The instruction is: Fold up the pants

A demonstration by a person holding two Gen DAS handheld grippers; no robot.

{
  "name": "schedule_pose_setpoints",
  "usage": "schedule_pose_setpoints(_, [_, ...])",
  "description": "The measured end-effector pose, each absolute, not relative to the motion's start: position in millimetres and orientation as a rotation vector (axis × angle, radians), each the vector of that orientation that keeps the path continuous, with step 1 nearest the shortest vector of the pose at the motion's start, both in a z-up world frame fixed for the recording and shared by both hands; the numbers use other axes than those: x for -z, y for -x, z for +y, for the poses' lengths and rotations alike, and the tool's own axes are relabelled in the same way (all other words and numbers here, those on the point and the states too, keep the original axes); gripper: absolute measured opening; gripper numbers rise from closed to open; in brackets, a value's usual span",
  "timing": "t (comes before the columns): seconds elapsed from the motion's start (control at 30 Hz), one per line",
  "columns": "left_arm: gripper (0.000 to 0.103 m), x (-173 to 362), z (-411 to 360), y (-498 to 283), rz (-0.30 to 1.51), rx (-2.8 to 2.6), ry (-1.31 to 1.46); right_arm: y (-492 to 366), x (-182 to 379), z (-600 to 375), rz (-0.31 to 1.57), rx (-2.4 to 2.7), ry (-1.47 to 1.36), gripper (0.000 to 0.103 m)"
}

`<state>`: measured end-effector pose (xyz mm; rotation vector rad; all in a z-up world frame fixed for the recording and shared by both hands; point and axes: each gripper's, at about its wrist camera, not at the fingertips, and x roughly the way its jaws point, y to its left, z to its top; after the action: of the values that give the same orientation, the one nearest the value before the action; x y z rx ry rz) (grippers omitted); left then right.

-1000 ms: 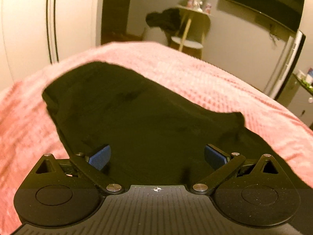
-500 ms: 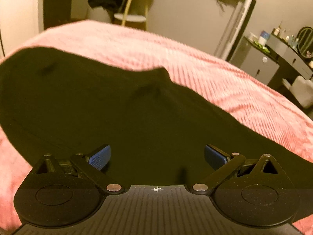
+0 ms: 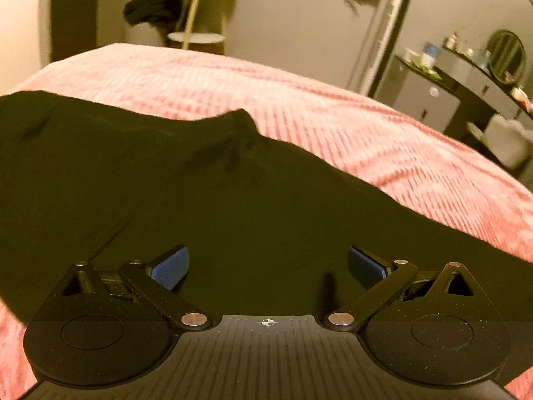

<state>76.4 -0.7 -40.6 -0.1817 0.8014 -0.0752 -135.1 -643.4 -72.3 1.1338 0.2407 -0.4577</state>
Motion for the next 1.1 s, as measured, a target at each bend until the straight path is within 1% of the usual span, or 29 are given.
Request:
schedule_pose_setpoints(0.07, [0.103,52,-6,-83,0.846,0.062,0.141,130,51,-629,0.216,0.428,-1.094,0.010])
schedule_pose_setpoints(0.17, [0.103,54,-12,-80,0.826,0.075,0.090,117,13,-587,0.177,0.321,-1.011,0.010])
schedule_pose_setpoints(0.27, [0.103,49,-5,-76,0.821,0.126,0.167,94,-16,-526,0.205,0.192,-0.904,0.010])
schedule_pose_setpoints(0.37, [0.103,45,4,-73,0.814,0.169,0.271,63,-20,-451,0.297,0.059,-0.788,0.011])
schedule_pose_setpoints(0.47, [0.103,42,12,-69,0.805,0.204,0.342,29,-1,-375,0.447,-0.028,-0.656,0.015])
schedule_pose_setpoints(0.53, [0.103,40,12,-65,0.808,0.221,0.357,8,20,-331,0.595,-0.080,-0.532,0.025])
schedule_pose_setpoints(0.57, [0.103,41,12,-64,0.815,0.231,0.360,-5,28,-314,0.722,-0.106,-0.466,0.030])
schedule_pose_setpoints(0.6, [0.103,42,13,-64,0.820,0.236,0.366,-15,31,-304,0.818,-0.111,-0.402,0.041])
schedule_pose_setpoints(0.63, [0.103,42,13,-64,0.825,0.244,0.373,-19,31,-299,0.876,-0.127,-0.370,0.057])
schedule_pose_setpoints(0.7, [0.103,42,12,-65,0.830,0.271,0.388,-15,24,-303,0.890,-0.184,-0.429,0.065])
schedule_pose_setpoints(0.83, [0.103,44,7,-67,0.840,0.338,0.420,4,4,-336,0.751,-0.160,-0.543,0.067])
schedule_pose_setpoints(0.9, [0.103,47,3,-68,0.863,0.373,0.431,12,6,-359,0.713,-0.076,-0.563,0.066])
schedule_pose_setpoints(0.97, [0.103,48,-2,-68,0.881,0.406,0.444,14,18,-382,0.739,0.030,-0.601,0.055])
schedule_pose_setpoints(1.0, [0.103,49,-3,-69,0.892,0.424,0.450,13,25,-393,0.765,0.083,-0.609,0.038])
schedule_pose_setpoints(1.03, [0.103,50,-5,-69,0.903,0.442,0.459,13,36,-402,0.807,0.130,-0.633,0.030])
schedule_pose_setpoints(1.1, [0.103,53,-9,-72,0.934,0.477,0.486,10,55,-413,0.871,0.134,-0.756,0.030])
